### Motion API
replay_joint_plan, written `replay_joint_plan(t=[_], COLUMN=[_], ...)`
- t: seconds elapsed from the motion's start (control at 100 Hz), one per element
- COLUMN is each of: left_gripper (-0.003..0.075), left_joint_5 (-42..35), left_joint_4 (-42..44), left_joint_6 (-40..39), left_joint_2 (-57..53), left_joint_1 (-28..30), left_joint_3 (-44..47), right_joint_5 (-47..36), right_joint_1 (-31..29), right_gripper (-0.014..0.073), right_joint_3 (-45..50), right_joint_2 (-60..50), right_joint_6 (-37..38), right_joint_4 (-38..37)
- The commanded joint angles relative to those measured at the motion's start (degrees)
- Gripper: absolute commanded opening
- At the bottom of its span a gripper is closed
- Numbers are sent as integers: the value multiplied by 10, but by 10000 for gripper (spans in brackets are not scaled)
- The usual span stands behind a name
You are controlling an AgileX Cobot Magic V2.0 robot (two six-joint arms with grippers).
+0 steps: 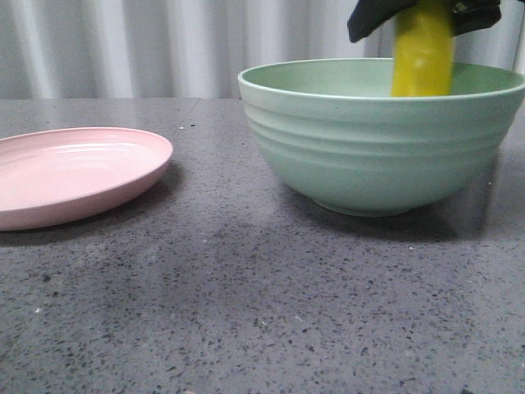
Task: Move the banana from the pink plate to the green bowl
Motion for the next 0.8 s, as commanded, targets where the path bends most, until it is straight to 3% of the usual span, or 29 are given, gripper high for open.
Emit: replay_joint_plan(t=[0.0,0.32,0.45,0.53,0.6,0.74,0.77,0.79], left_gripper=[421,421,421,414,337,43,-24,-18], left_joint_5=[-39,-38,-38,-38,-38,-38,-38,-38], left_joint_4=[-5,-6,-6,-6,-6,-6,-6,-6], left_joint_6=[1,1,1,1,1,1,1,1], left_joint_2=[-6,-6,-6,-6,-6,-11,-14,-15], left_joint_1=[1,1,1,1,1,1,1,1], left_joint_3=[-22,-22,-22,-22,-22,-22,-21,-20], right_joint_5=[-46,-62,-31,4,26,48,52,54], right_joint_1=[-3,-3,-3,-3,-3,-3,-3,-3], right_gripper=[446,446,444,391,264,-54,-69,-69], right_joint_3=[-20,-43,-61,-69,-69,-67,-65,-65], right_joint_2=[-18,-20,-25,-31,-41,-71,-78,-84], right_joint_6=[-7,-7,-7,-7,-7,-7,-7,-7], right_joint_4=[-2,-34,-34,-38,-48,-56,-56,-56])
